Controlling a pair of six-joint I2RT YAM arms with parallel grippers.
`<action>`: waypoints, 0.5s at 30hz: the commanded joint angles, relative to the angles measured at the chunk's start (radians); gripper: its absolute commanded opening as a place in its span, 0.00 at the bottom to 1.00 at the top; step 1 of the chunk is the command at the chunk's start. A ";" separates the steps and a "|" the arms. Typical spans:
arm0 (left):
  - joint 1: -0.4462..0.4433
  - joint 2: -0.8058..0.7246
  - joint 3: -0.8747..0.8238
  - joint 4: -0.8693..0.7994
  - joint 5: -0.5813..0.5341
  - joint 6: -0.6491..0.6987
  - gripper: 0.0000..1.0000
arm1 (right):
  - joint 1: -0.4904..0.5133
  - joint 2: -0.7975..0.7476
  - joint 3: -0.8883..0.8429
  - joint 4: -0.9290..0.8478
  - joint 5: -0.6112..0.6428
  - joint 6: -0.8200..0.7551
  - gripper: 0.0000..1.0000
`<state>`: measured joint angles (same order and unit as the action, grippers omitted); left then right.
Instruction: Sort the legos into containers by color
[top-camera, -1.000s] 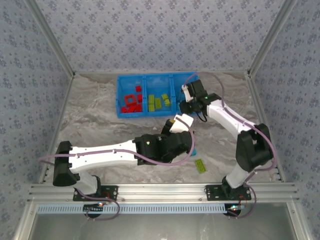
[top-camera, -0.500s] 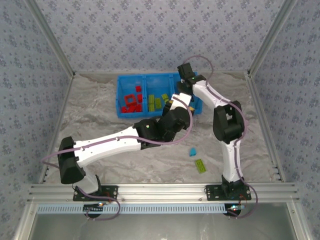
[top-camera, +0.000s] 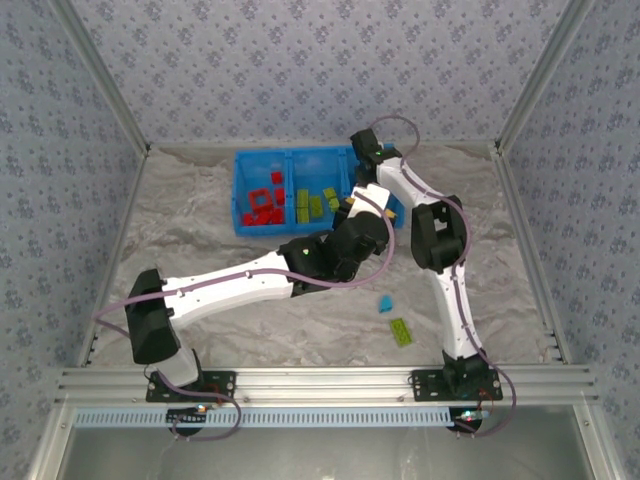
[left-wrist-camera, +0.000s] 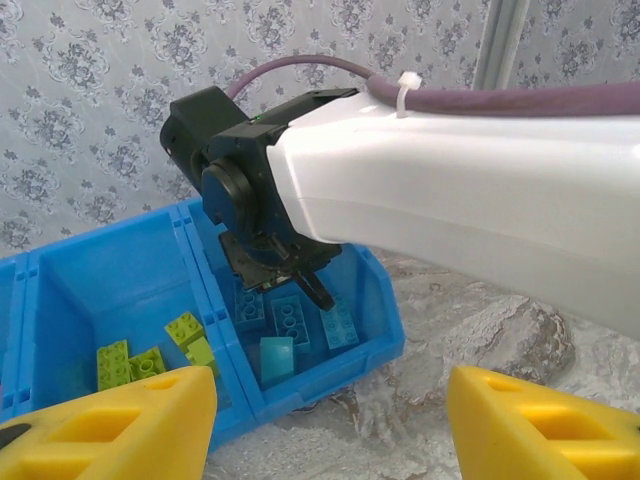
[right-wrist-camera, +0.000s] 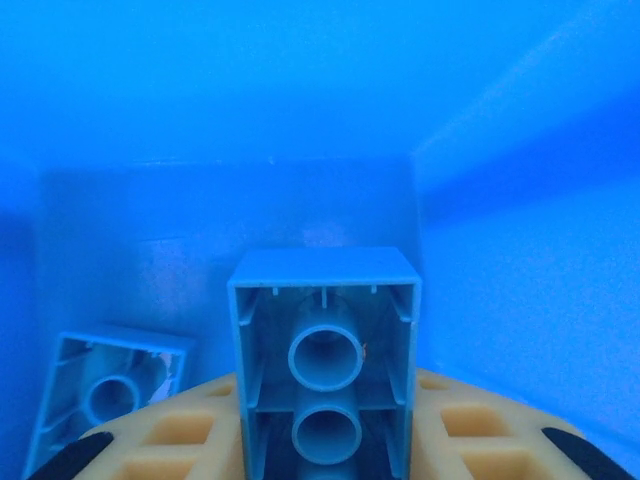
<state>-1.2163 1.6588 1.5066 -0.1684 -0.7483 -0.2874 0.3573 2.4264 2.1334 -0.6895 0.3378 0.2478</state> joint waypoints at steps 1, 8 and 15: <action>0.005 0.010 0.008 0.055 -0.017 0.015 0.63 | -0.012 0.026 0.047 -0.052 0.037 0.016 0.39; 0.000 0.010 0.003 0.050 -0.016 -0.001 0.63 | -0.014 -0.002 0.046 -0.055 -0.006 0.007 0.50; -0.023 -0.013 0.004 0.020 -0.037 -0.010 0.62 | -0.003 -0.135 -0.022 -0.005 -0.044 0.006 0.44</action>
<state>-1.2240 1.6588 1.5066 -0.1539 -0.7547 -0.2882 0.3492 2.4088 2.1239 -0.7090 0.3138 0.2474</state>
